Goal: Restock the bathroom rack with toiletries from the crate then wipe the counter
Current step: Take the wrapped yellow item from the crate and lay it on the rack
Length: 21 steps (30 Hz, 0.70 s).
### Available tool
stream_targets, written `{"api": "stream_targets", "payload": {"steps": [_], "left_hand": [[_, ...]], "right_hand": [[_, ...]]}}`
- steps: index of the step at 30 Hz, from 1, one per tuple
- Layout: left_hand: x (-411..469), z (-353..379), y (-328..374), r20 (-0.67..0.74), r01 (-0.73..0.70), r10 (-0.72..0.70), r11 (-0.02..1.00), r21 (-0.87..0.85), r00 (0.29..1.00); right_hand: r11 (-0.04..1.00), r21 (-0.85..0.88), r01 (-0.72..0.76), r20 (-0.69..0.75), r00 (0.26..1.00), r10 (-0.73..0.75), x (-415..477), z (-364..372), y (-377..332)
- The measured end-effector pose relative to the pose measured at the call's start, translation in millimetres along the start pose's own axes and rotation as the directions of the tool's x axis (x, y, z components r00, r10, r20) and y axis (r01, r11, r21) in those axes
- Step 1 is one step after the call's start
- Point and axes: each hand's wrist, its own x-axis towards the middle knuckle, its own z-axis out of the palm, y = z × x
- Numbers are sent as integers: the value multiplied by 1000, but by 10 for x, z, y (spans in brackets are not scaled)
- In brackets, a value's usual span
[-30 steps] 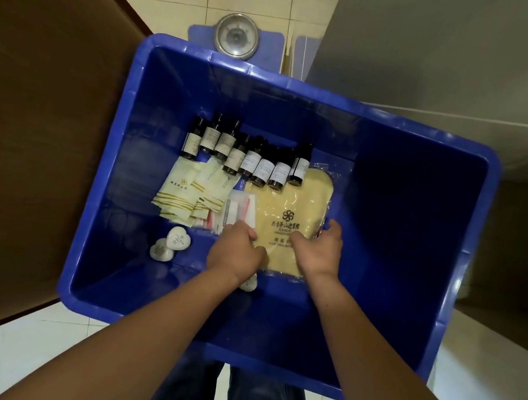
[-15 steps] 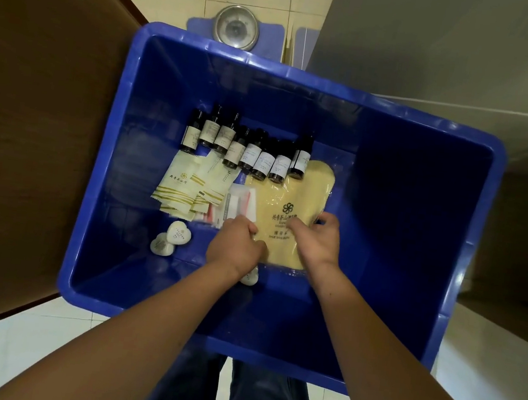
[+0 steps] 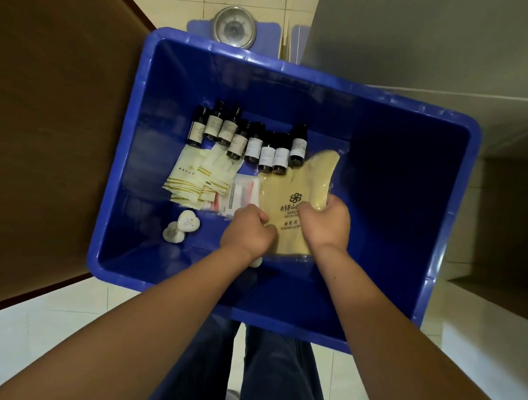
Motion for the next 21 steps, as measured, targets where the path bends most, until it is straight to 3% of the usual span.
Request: {"api": "stream_targets", "payload": {"steps": [7,13,21], "left_hand": [[-309,-72,272,24,-19,21,996,-91,999],[-688,-245,588,33,-3,12,967,-253,999],[-1108,-571,1020,21,7,0,954,-300,1000]], "right_hand": [[1000,18,-2,-7,1000,2,-361,-395,-257],[979,194,70,46,996,-80,-724,-762,-544],[916,387,106,62,988,-141,-1127,-1281,-882]]}}
